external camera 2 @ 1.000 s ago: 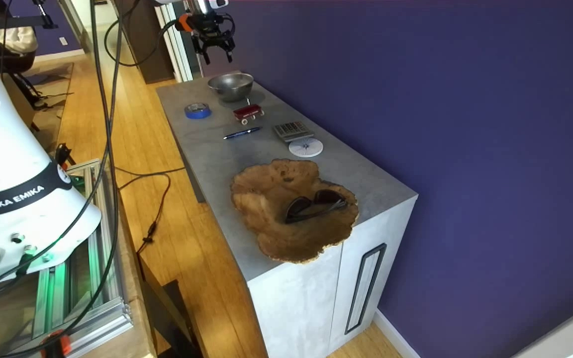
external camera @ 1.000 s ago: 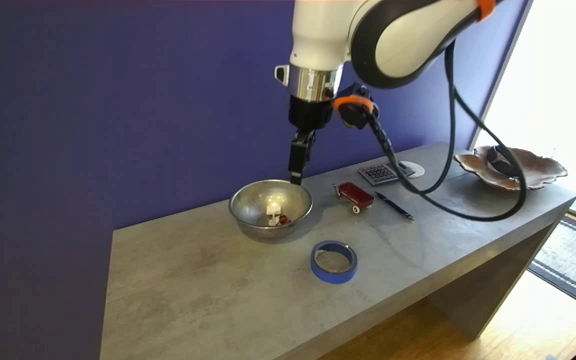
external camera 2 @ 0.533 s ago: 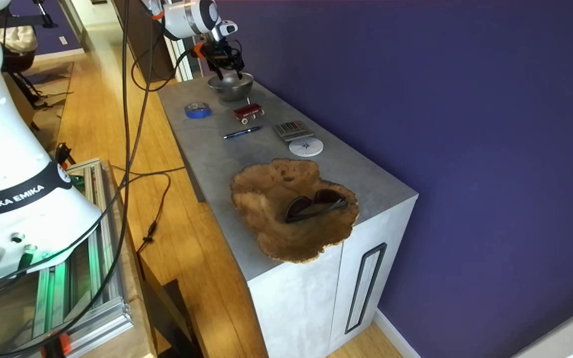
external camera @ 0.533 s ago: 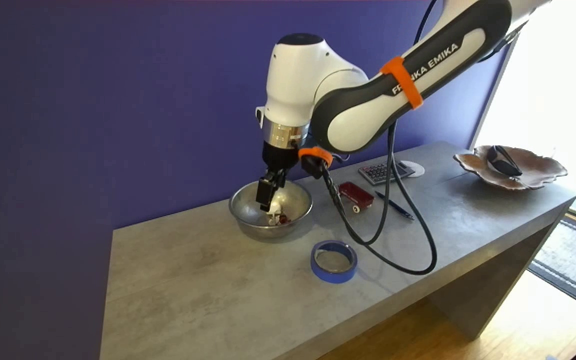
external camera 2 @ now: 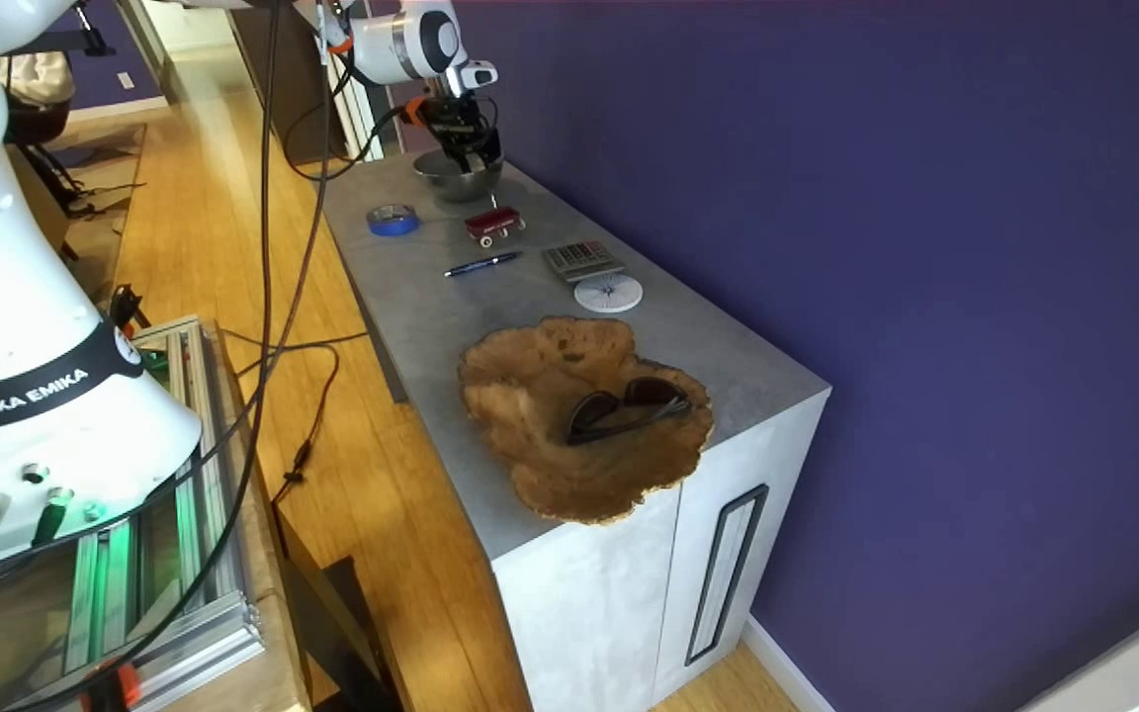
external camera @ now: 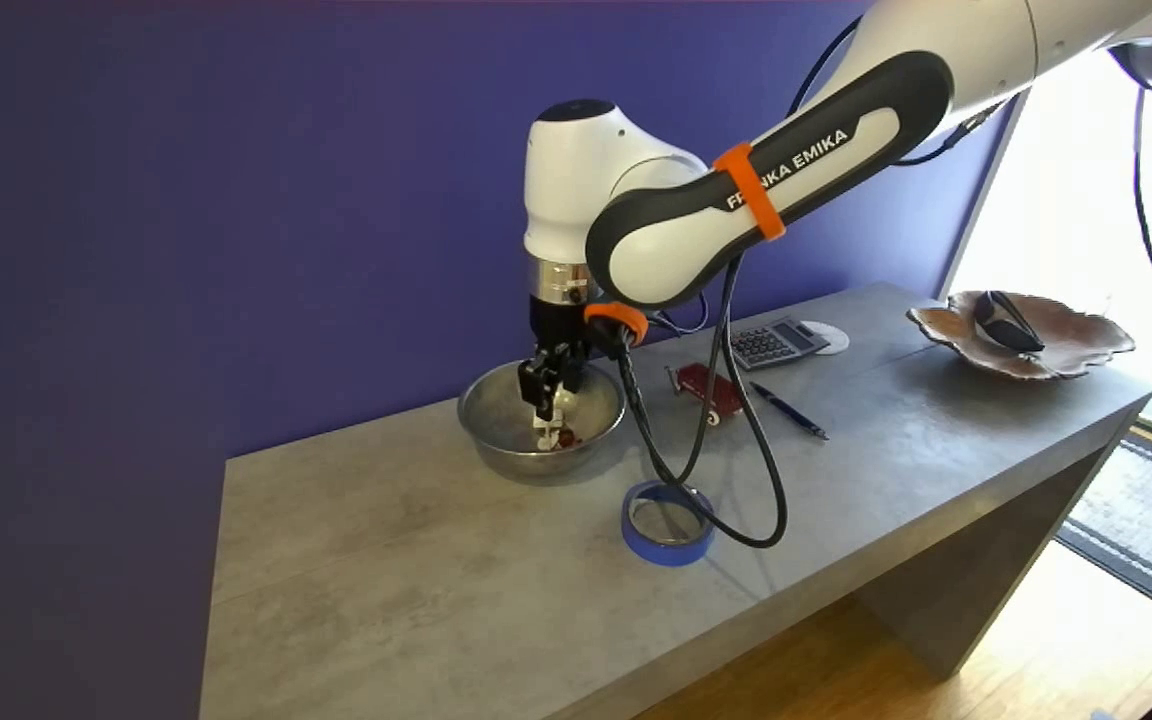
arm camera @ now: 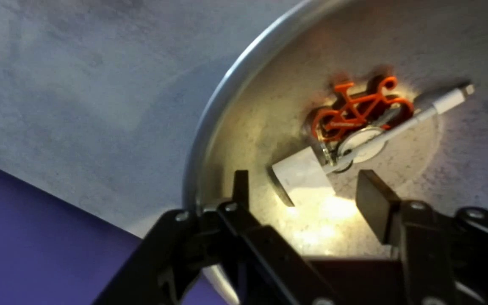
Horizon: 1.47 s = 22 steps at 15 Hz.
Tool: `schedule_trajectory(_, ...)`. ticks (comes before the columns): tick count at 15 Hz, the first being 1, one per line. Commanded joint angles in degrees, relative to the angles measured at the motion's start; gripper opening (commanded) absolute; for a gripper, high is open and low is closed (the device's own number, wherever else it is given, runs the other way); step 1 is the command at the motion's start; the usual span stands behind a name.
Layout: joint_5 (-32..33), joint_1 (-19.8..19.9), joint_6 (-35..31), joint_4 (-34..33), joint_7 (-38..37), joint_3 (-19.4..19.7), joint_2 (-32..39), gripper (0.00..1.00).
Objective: Take the red thing out of the bowl then place it into the wooden plate
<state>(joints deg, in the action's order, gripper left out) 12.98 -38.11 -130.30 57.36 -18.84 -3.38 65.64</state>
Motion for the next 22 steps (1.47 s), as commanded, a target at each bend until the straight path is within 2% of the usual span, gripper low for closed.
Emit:
schedule_trajectory(1,-3.64,-0.50,6.93,-6.73,-0.29,-0.73,2.89,0.59)
schedule_trajectory(5,-5.22,-0.79,11.97,-10.49,0.40,-1.53,4.91,0.57)
schedule_trajectory(8,-5.35,-1.13,13.96,-13.15,0.50,-1.34,6.79,0.51)
schedule_trajectory(12,-4.01,-0.97,12.24,-14.80,0.86,-1.72,8.49,0.61)
schedule_trajectory(14,-4.08,-0.98,12.48,-15.86,1.01,-1.78,9.31,0.60)
schedule_trajectory(16,-4.03,-1.01,12.60,-16.83,1.10,-1.73,10.01,0.35)
schedule_trajectory(20,-3.91,-1.12,12.89,-18.34,1.04,-1.61,10.70,0.07)
schedule_trajectory(22,-3.89,-1.10,13.01,-18.76,0.89,-1.54,10.74,0.00)
